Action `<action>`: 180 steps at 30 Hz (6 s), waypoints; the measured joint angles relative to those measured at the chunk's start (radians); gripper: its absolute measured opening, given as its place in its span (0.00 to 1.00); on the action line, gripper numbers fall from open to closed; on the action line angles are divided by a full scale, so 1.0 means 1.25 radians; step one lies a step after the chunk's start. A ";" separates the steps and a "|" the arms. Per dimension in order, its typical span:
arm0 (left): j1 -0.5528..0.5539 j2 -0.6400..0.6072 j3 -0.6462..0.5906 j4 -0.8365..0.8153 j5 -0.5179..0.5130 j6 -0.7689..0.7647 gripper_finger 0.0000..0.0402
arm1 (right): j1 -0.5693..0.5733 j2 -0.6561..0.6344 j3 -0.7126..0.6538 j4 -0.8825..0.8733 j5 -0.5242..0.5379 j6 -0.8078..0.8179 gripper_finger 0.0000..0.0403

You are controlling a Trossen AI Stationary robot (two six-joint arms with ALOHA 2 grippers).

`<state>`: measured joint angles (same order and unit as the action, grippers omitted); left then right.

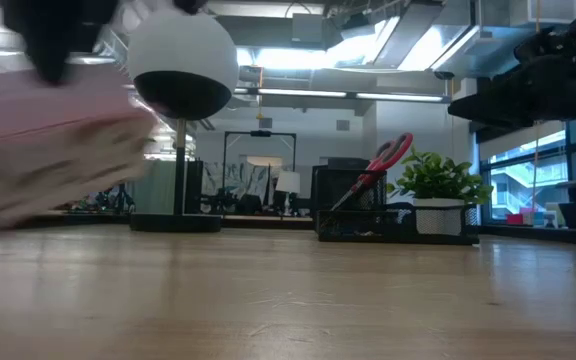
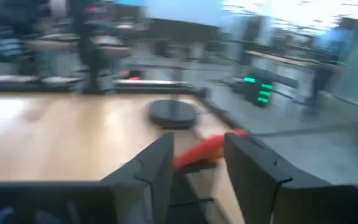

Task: Pick and place office supplies into organizer
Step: Put the pink sticky notes into the black desk organizer

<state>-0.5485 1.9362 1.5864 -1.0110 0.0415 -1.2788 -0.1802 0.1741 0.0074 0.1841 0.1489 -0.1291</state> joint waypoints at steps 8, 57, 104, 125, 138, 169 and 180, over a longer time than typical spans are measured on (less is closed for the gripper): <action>0.148 -0.070 0.001 0.013 -0.092 0.257 0.01 | 0.000 0.000 0.076 -0.079 0.144 0.076 0.36; 0.498 -0.063 0.002 0.679 -0.395 1.253 0.01 | 0.000 0.001 0.362 -0.312 -0.039 0.380 0.36; 0.492 -0.064 0.002 0.577 -0.394 1.264 0.01 | 0.027 0.795 1.057 -0.777 -0.057 -0.213 0.79; 0.482 -0.064 0.002 0.578 -0.394 1.264 0.01 | 0.088 0.940 1.087 -0.823 0.042 -0.301 0.65; 0.481 -0.064 0.002 0.578 -0.394 1.264 0.01 | 0.088 0.954 1.087 -0.823 0.105 -0.301 0.51; 0.466 -0.084 0.001 0.584 -0.397 1.262 0.01 | 0.088 0.954 1.087 -0.833 0.105 -0.280 0.41; 0.466 -0.084 0.001 0.584 -0.397 1.262 0.01 | 0.088 0.953 1.087 -0.833 0.105 -0.254 0.21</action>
<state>0.0341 1.8317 1.5875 -0.2806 -0.4541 0.2982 -0.0708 1.3659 1.3663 -0.8574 0.2798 -0.4471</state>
